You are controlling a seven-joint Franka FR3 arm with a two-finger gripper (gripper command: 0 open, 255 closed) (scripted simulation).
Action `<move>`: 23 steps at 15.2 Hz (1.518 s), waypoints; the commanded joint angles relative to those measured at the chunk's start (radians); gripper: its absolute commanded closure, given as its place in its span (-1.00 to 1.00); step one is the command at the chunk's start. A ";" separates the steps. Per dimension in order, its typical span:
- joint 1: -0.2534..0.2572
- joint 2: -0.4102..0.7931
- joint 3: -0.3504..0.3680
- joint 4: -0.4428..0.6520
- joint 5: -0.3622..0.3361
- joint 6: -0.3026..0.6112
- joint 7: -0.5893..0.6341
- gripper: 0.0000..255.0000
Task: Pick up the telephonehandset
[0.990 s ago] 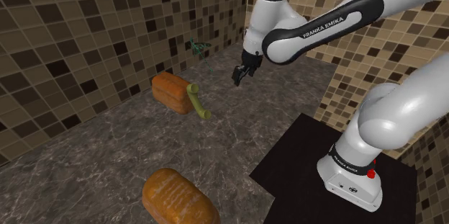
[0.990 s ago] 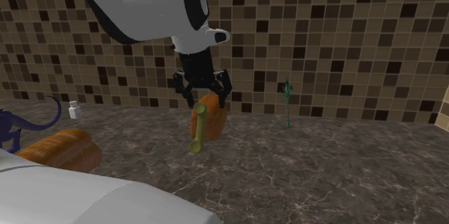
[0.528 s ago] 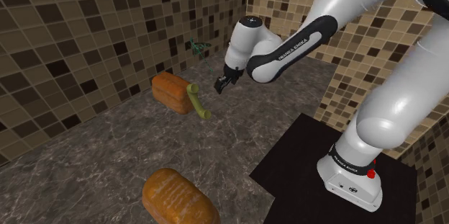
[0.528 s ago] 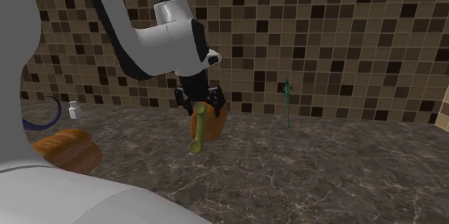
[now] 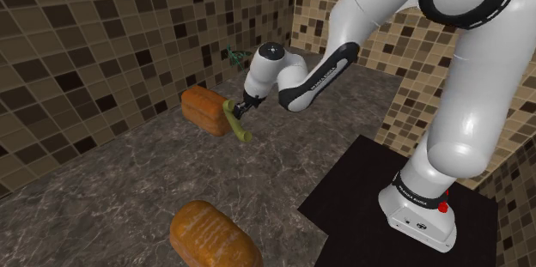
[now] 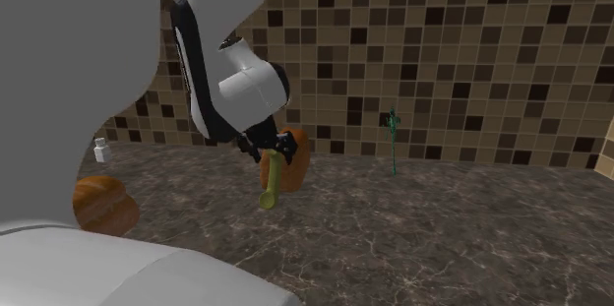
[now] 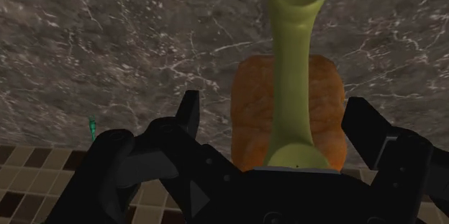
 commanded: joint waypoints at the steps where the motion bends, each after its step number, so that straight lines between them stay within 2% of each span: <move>1: 0.042 0.082 -0.038 0.075 -0.103 0.018 0.099 -1.00; 3: 0.085 0.158 -0.075 0.154 -0.171 0.030 0.170 -1.00; 4: 0.092 0.169 -0.081 0.167 -0.180 0.032 0.179 -1.00; 11: 0.147 0.256 -0.154 0.199 -0.294 0.087 0.303 -1.00; 13: 0.148 0.256 -0.155 0.199 -0.294 0.087 0.302 -1.00; 14: 0.147 0.254 -0.154 0.197 -0.292 0.086 0.301 1.00; 23: 0.148 0.256 -0.155 0.199 -0.294 0.087 0.302 1.00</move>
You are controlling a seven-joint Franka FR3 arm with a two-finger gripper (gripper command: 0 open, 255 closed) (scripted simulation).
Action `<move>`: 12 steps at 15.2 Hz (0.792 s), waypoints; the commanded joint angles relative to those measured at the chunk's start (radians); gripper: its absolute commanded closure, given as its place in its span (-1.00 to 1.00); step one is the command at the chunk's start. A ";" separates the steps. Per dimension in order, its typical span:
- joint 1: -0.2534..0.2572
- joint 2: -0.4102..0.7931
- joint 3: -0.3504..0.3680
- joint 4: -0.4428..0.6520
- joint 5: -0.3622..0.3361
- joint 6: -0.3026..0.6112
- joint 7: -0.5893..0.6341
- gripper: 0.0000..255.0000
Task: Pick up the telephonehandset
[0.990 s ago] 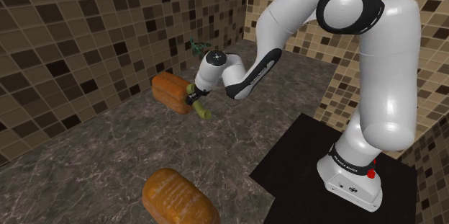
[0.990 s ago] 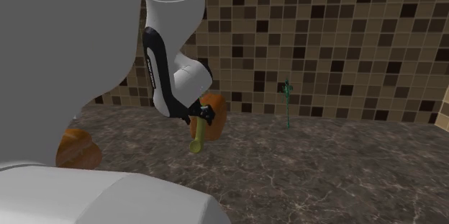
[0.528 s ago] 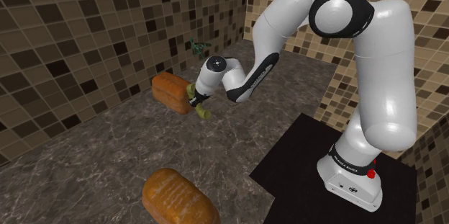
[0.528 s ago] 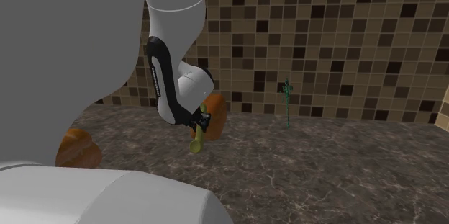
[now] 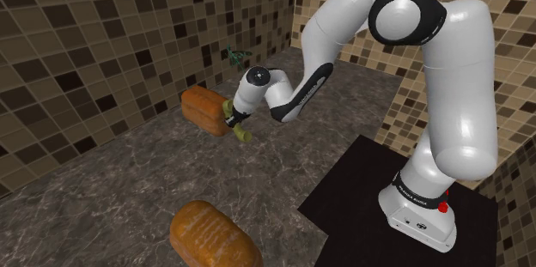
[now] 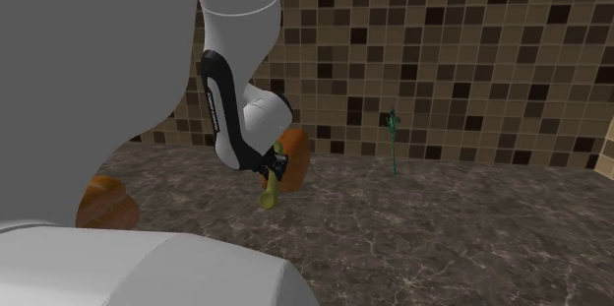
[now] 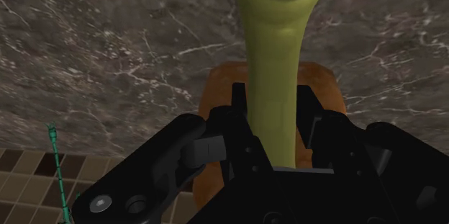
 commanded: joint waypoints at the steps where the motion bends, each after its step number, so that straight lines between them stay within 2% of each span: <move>1: -0.008 -0.010 0.009 -0.004 0.015 -0.007 -0.017 1.00; 12: -0.084 -0.133 0.111 -0.044 0.182 -0.088 -0.193 1.00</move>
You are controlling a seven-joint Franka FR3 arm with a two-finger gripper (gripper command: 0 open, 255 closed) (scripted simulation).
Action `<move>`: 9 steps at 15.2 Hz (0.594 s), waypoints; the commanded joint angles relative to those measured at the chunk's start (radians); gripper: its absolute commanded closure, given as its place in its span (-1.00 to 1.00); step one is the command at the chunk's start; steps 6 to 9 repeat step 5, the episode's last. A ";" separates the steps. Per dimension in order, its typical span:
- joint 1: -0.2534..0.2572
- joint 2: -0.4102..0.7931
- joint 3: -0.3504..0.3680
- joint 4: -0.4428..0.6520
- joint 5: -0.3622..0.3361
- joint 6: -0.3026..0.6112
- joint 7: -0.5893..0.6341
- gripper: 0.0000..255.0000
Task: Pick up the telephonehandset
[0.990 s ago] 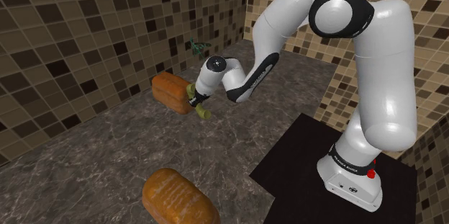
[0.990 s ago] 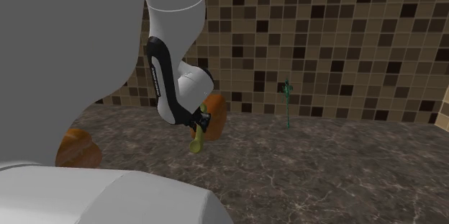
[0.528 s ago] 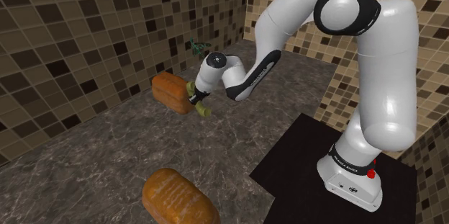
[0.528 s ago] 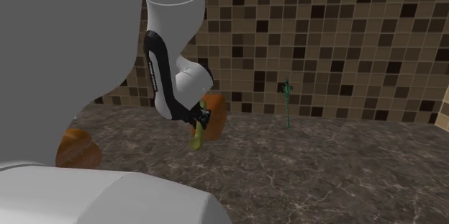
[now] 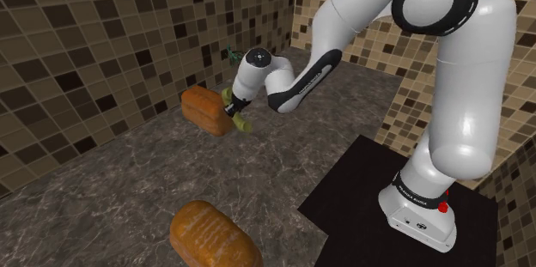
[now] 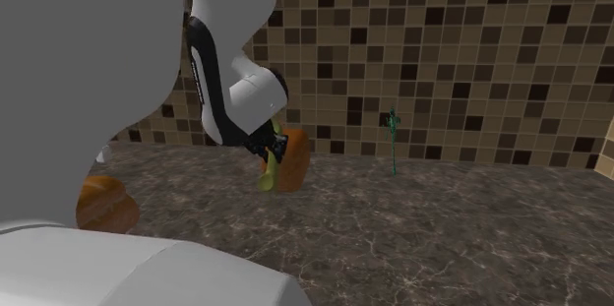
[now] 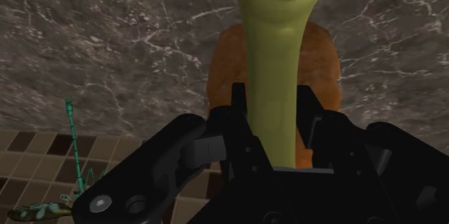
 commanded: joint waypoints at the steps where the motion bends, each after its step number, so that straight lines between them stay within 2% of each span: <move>1: -0.012 -0.021 0.018 -0.003 0.033 -0.017 -0.032 1.00; 3: -0.023 -0.041 0.034 -0.006 0.064 -0.032 -0.063 1.00; 9: -0.024 -0.043 0.036 -0.006 0.066 -0.033 -0.065 1.00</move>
